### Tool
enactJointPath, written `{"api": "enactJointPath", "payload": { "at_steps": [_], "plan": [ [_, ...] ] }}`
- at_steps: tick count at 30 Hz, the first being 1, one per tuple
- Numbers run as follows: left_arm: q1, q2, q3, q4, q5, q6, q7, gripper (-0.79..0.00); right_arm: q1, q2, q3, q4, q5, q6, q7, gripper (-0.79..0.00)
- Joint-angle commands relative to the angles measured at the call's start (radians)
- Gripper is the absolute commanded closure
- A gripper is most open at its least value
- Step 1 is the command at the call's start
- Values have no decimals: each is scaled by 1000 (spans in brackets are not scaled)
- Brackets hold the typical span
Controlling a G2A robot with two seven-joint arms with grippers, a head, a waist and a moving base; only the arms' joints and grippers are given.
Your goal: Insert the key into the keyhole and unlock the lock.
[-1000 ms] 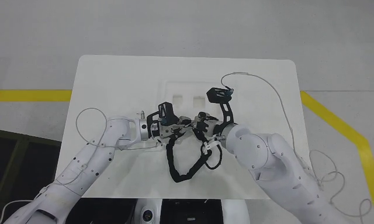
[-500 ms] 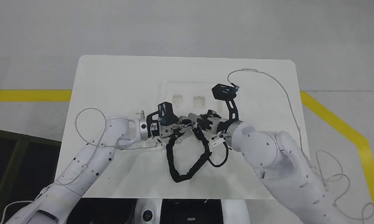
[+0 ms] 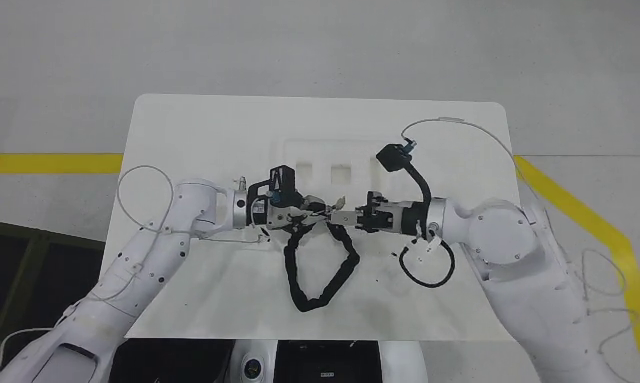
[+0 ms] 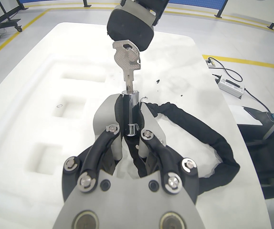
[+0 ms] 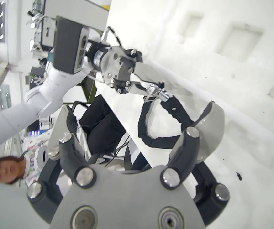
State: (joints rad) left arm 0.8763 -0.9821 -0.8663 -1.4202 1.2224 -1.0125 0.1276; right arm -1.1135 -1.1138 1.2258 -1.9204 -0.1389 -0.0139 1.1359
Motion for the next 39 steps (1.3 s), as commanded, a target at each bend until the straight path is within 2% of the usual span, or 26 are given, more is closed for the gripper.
{"api": "enactJointPath", "payload": {
  "at_steps": [1,6,9,17,23,29,34,39],
  "plan": [
    [-31,10,41,-3,-30,0,-12,0,8,5,12,24,13,-104,43,-785],
    [-122,47,155,12,-132,0,-35,0,9,13,62,78,105,-293,35,-785],
    [-172,71,221,25,-205,0,-41,0,12,20,88,111,130,-367,38,-785],
    [-287,125,368,34,-315,0,-45,0,13,23,104,135,130,-376,33,-785],
    [-343,149,451,31,-345,0,-26,0,9,23,104,126,127,-393,3,-785],
    [-385,160,516,33,-357,0,9,0,73,25,46,185,6,-684,-13,-785],
    [-412,165,559,34,-357,0,37,0,140,37,-37,262,-207,-841,-170,-785],
    [-436,167,597,39,-355,0,66,0,188,47,-82,325,-357,-973,-303,-785]
  ]
}}
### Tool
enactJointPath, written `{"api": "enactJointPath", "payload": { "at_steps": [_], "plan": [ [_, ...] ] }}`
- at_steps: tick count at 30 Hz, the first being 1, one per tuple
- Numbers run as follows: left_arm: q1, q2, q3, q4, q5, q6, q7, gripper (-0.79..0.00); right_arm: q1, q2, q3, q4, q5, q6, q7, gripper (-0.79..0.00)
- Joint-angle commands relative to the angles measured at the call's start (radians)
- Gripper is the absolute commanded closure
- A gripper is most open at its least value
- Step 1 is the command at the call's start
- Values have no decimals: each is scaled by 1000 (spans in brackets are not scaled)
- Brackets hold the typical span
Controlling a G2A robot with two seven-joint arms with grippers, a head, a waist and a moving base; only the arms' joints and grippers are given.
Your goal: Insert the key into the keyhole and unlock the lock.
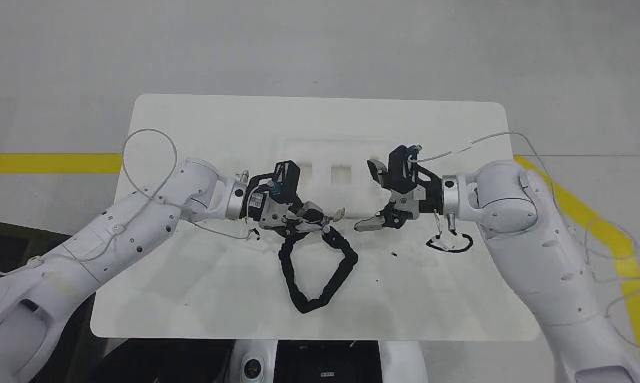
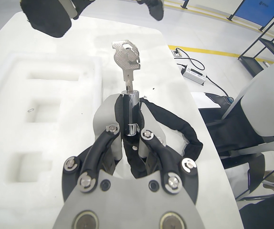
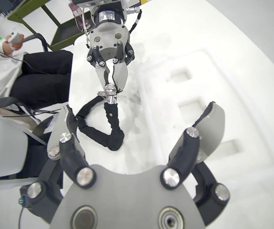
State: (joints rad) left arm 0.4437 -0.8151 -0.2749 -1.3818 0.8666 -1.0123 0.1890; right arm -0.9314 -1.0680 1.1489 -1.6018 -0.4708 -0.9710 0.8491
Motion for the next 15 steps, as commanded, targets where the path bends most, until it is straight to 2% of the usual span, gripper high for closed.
{"api": "enactJointPath", "payload": {
  "at_steps": [1,6,8,10,11,12,15],
  "plan": [
    [-8,0,13,3,1,0,10,0,13,1,-11,12,-50,-30,-30,-785],
    [-26,0,42,12,0,0,47,0,22,2,-33,7,-140,-41,-90,-773],
    [-32,-1,53,15,2,0,58,0,20,4,-39,-15,-183,-41,-115,-683],
    [-38,-2,63,20,4,0,68,0,14,5,-45,-38,-225,-41,-144,-653],
    [-41,-3,67,22,5,0,72,0,13,6,-48,-48,-247,-41,-155,-526],
    [-43,-4,72,23,5,0,78,0,10,6,-50,-56,-262,-41,-171,-468],
    [-51,-6,86,30,8,0,90,0,3,7,-58,-71,-305,-41,-204,-416]
  ]
}}
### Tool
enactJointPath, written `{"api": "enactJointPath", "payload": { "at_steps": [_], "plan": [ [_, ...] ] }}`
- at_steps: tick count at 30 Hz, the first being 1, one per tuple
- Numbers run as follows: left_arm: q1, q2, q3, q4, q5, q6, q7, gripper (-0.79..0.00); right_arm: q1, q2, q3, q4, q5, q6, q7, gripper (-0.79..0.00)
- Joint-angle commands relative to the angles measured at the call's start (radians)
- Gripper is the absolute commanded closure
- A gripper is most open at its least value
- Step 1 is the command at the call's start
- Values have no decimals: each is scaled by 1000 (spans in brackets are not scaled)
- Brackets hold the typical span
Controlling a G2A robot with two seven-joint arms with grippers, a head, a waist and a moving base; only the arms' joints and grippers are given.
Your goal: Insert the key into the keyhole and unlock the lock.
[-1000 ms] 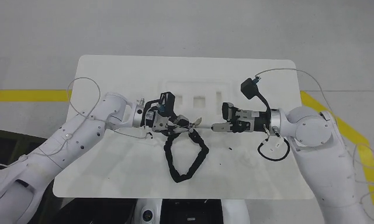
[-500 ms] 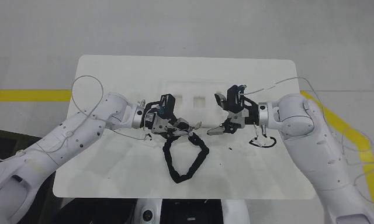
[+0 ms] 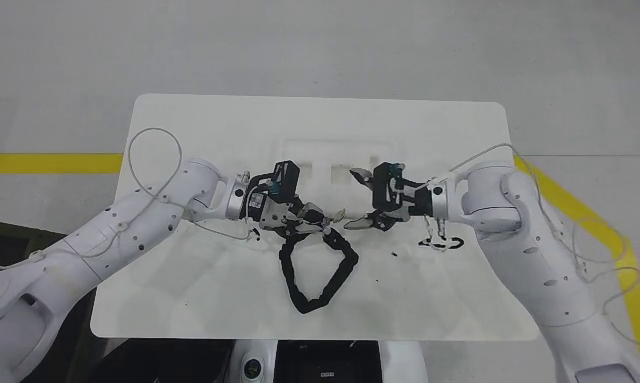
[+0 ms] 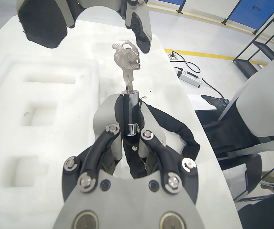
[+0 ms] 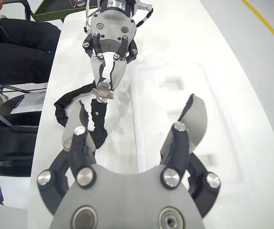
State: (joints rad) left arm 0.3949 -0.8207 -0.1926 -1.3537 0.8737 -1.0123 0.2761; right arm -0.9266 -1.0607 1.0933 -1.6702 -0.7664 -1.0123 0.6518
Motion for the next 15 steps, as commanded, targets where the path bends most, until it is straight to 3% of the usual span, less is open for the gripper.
{"api": "enactJointPath", "payload": {
  "at_steps": [1,2,5,10,15],
  "plan": [
    [-4,-1,8,4,1,0,7,0,-4,0,-6,-5,-16,0,-16,-431],
    [-7,-2,13,7,2,0,11,0,-4,0,-9,-5,-23,0,-25,-526],
    [-11,-4,23,13,2,0,22,0,0,0,-29,-2,-40,0,-28,-560],
    [-9,-7,23,17,5,0,30,0,12,1,-57,-7,-48,0,-32,-406],
    [-7,-9,23,20,8,0,34,0,15,5,-69,-23,-46,0,-30,-336]
  ]
}}
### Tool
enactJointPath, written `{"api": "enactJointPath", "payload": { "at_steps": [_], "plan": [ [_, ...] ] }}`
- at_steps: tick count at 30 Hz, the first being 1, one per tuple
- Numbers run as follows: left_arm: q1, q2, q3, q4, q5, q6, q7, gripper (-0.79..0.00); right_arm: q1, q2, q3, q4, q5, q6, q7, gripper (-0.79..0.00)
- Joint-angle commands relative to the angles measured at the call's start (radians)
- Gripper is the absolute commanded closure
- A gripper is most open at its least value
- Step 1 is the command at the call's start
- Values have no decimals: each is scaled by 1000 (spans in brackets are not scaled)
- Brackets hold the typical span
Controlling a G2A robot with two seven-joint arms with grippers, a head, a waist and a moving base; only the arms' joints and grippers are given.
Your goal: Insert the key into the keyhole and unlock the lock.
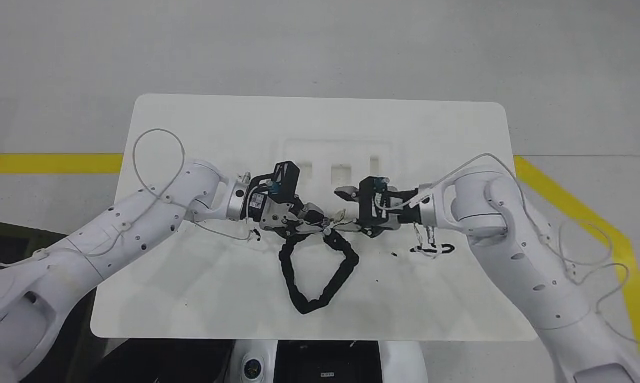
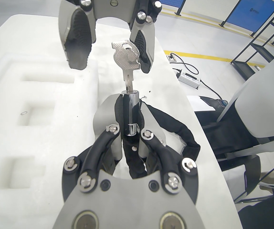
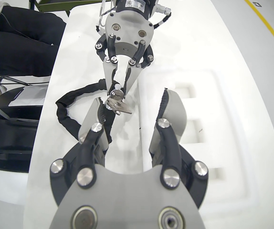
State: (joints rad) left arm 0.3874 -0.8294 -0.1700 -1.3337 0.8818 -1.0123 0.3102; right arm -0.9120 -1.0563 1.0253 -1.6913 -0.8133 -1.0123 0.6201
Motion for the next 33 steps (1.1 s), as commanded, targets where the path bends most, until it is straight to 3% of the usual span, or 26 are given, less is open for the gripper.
{"api": "enactJointPath", "payload": {
  "at_steps": [1,8,16,22,33],
  "plan": [
    [0,0,0,2,0,0,1,0,1,2,-2,-4,3,0,3,-308],
    [1,-1,0,2,4,0,3,0,6,10,-8,-3,26,0,3,-135],
    [1,-2,0,0,3,0,2,0,12,17,-24,15,102,15,13,0],
    [1,-3,0,1,4,0,5,0,12,21,-41,16,204,74,50,0],
    [0,-3,0,6,3,0,2,0,-1,32,-61,-3,394,283,209,0]
  ]
}}
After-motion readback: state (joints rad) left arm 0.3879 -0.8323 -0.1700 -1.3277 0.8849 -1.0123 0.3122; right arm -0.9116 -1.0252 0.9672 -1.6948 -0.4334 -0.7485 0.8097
